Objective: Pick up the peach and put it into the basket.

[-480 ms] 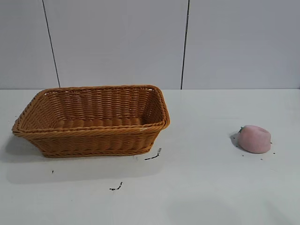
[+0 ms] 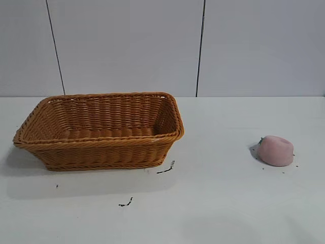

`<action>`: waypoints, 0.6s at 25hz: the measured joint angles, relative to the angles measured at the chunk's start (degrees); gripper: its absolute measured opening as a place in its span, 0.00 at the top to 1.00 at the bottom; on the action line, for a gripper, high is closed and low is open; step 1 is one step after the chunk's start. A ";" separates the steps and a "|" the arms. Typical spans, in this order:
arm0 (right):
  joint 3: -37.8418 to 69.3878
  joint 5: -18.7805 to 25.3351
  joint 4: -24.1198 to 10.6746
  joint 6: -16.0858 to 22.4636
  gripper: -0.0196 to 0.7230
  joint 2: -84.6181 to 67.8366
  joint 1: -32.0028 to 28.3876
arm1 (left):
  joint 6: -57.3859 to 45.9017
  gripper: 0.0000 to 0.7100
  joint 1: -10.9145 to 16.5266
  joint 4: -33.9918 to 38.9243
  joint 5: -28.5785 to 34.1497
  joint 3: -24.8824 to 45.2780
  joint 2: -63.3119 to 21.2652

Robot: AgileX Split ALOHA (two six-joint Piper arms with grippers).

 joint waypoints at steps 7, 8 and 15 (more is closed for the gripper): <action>-7.21 -4.11 0.02 0.05 0.04 21.23 0.17 | 0.00 0.02 0.00 0.00 0.00 0.00 0.00; -8.73 -4.69 0.02 0.05 0.04 25.51 0.17 | 0.00 0.02 0.00 0.00 0.00 0.00 0.00; -20.66 -8.61 0.02 -0.21 0.04 55.48 0.17 | 0.00 0.02 0.00 0.00 0.00 0.00 0.00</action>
